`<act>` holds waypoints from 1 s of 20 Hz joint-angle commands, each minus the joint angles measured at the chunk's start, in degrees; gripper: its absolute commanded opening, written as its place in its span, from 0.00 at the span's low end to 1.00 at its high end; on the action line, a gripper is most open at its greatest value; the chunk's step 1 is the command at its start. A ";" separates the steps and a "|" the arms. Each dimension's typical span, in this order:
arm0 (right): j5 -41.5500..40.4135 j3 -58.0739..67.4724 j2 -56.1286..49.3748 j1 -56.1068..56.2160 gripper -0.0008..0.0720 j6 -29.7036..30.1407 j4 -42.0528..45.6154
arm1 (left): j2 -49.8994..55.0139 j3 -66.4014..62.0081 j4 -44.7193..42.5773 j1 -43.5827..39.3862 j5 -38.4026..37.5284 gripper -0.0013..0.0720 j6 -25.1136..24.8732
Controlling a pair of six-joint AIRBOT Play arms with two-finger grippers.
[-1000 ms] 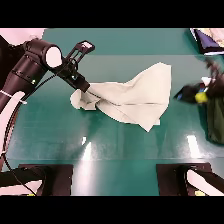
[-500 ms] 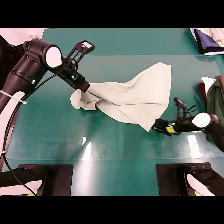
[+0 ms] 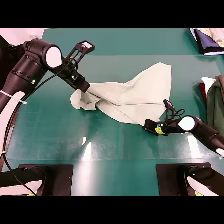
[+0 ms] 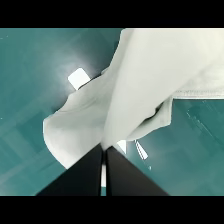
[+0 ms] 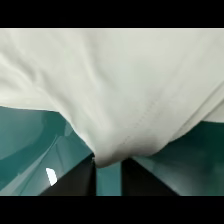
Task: Fold the shirts.
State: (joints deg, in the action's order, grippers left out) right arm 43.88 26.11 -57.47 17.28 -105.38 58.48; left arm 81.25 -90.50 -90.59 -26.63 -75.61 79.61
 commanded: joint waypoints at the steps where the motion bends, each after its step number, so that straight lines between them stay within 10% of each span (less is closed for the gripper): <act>1: -1.44 -0.02 1.44 -1.27 0.06 -0.15 0.15 | 0.04 0.02 -0.04 0.00 -0.02 0.06 -0.02; 12: 6.58 1.66 25.66 -12.68 0.03 0.37 0.04 | -3.91 -3.48 -0.72 0.02 -0.11 0.06 -0.04; 20: 9.55 33.73 22.43 -15.23 0.03 8.44 0.04 | -13.22 -30.64 -0.63 0.00 1.03 0.06 -0.07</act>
State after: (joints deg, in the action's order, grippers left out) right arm 51.68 47.70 -32.27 2.57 -101.21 58.59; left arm 71.02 -111.94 -91.22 -26.65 -75.55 79.57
